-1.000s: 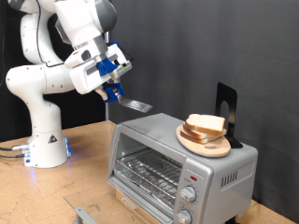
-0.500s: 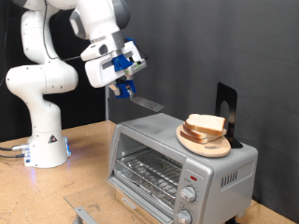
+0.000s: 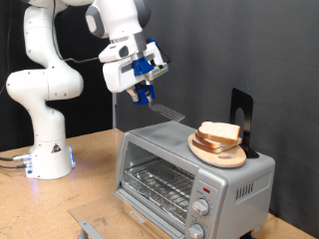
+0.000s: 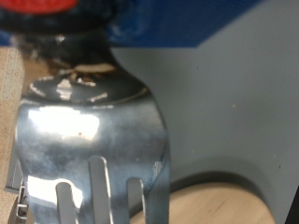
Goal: Make a piece of toast with the oven
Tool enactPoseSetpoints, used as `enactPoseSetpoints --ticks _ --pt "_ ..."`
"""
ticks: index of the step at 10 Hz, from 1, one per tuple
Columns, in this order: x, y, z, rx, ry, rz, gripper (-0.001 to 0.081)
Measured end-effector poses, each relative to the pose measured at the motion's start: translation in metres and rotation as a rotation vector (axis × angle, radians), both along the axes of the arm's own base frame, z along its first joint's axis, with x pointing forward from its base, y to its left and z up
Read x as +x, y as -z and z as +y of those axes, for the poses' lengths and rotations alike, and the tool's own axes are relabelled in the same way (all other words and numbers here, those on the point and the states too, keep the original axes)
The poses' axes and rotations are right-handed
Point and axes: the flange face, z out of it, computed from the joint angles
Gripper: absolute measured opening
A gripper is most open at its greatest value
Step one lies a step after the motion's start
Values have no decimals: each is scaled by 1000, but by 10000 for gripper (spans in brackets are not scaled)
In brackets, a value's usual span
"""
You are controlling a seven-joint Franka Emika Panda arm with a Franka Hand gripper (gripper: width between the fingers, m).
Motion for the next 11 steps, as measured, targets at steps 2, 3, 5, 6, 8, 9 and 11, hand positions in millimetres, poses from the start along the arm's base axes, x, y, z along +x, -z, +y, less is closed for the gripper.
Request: enactPoseSetpoints --ticks 2,3,5,6,8,9,11 --pt "12 0 2 -4 15 13 440" --pt "16 3 4 -16 19 24 440" --pt "22 9 11 -31 15 45 440" --pt "24 11 14 -30 15 49 440" --pt "26 13 19 -32 16 45 440" --pt "27 13 21 -32 20 43 440" --pt "29 17 23 -30 33 48 440"
